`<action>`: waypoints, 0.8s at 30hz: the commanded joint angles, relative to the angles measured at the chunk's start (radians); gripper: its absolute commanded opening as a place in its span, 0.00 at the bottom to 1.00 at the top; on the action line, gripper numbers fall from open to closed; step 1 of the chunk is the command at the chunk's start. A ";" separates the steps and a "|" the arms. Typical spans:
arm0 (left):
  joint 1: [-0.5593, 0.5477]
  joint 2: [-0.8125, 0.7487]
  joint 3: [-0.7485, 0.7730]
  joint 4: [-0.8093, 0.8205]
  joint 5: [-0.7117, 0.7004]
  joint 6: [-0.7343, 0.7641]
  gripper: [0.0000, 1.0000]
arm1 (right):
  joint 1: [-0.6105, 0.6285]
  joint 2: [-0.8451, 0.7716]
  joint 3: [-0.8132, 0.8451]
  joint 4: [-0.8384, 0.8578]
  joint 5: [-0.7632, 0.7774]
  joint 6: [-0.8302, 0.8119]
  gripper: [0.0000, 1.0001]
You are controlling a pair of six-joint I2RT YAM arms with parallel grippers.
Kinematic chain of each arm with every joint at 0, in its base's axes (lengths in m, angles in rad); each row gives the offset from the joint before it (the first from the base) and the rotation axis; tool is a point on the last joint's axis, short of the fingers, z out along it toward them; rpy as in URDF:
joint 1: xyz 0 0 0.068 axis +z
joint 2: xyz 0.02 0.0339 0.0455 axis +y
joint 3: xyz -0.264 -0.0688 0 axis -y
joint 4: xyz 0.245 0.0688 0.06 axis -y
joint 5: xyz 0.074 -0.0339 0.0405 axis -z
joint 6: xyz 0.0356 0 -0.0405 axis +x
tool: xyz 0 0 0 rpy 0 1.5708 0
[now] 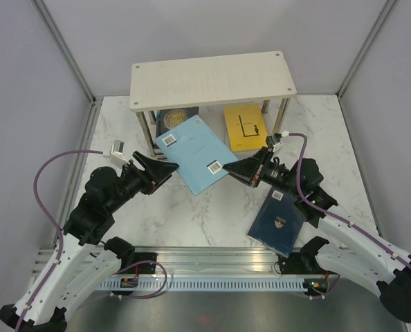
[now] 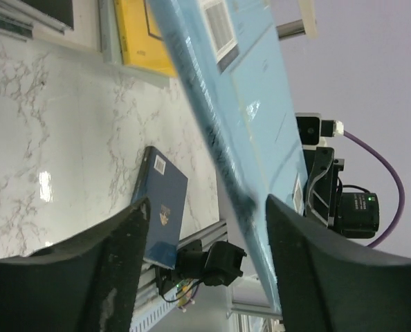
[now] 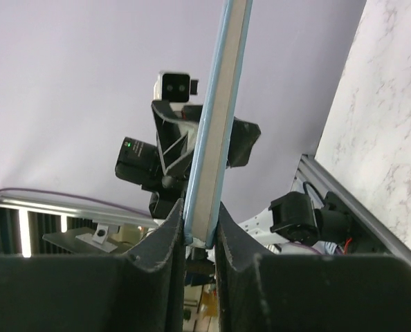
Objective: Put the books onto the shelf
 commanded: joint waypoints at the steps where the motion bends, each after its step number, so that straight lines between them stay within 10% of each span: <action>1: 0.003 -0.035 0.040 -0.111 -0.037 0.103 0.74 | -0.026 -0.088 0.012 0.035 0.043 -0.041 0.00; 8: 0.003 -0.072 0.117 -0.242 -0.080 0.163 0.98 | -0.163 -0.159 0.004 -0.158 0.026 -0.075 0.00; 24: 0.003 -0.135 0.152 -0.352 -0.063 0.208 1.00 | -0.477 0.171 0.118 -0.030 -0.046 -0.173 0.00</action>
